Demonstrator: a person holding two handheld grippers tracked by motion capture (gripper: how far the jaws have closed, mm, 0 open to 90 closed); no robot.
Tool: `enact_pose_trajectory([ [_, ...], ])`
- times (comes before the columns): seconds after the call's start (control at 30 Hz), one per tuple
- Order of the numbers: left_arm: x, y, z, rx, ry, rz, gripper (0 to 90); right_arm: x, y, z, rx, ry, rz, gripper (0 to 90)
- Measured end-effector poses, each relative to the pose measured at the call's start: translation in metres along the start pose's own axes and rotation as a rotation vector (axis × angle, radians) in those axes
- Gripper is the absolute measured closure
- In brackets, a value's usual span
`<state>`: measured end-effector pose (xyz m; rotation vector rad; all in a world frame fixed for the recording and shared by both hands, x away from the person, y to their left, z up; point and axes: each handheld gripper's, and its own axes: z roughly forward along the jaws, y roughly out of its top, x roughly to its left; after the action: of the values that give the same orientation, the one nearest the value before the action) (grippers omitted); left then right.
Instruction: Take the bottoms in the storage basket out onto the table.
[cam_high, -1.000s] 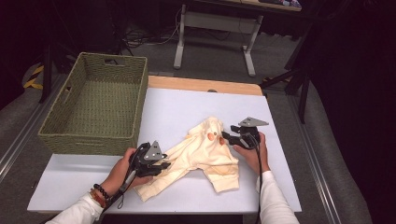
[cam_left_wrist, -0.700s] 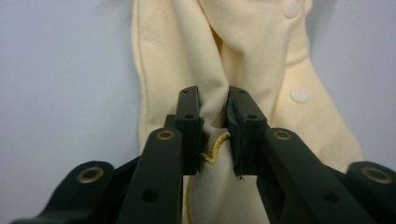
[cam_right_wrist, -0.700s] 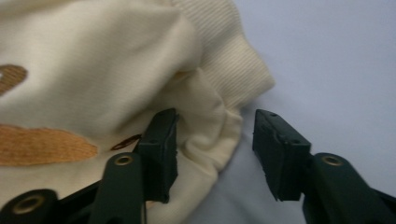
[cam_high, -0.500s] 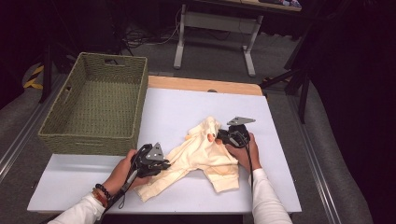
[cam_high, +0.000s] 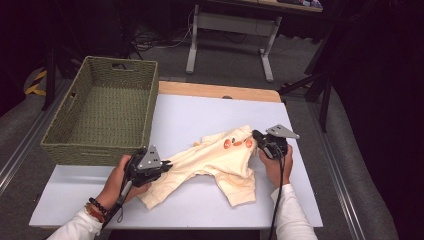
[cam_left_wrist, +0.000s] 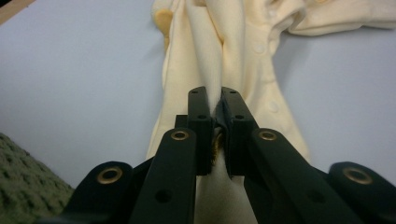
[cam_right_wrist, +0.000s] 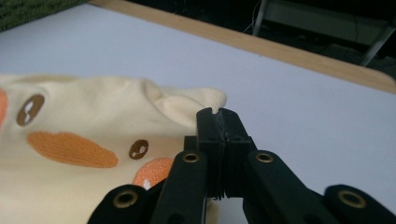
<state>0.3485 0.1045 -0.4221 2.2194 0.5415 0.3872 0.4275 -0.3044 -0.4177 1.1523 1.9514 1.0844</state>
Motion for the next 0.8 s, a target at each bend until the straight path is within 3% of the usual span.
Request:
enact_pose_trajectory([
  [0.13,-0.001,-0.003,-0.012,-0.001,-0.012,-0.009,84.6,0.001,0.003,-0.014,0.006,0.021,-0.010,89.1],
  [0.23,-0.011,-0.005,-0.015,0.015,-0.023,0.014,84.4,0.007,0.002,-0.023,0.017,0.024,-0.025,89.0],
  [0.33,-0.023,-0.010,-0.011,0.064,-0.024,0.055,84.3,0.015,-0.001,-0.024,0.044,0.005,-0.081,88.9],
  [0.5,-0.034,-0.020,-0.002,0.113,-0.071,0.063,84.2,0.020,-0.012,-0.020,0.113,0.027,-0.104,88.5],
  [0.6,-0.038,-0.021,0.002,0.137,-0.069,0.080,83.9,0.024,-0.019,-0.019,0.144,0.034,-0.141,87.7],
  [0.8,-0.029,-0.019,-0.006,0.088,-0.042,0.051,79.7,0.022,-0.022,-0.018,0.145,0.025,-0.135,82.8],
])
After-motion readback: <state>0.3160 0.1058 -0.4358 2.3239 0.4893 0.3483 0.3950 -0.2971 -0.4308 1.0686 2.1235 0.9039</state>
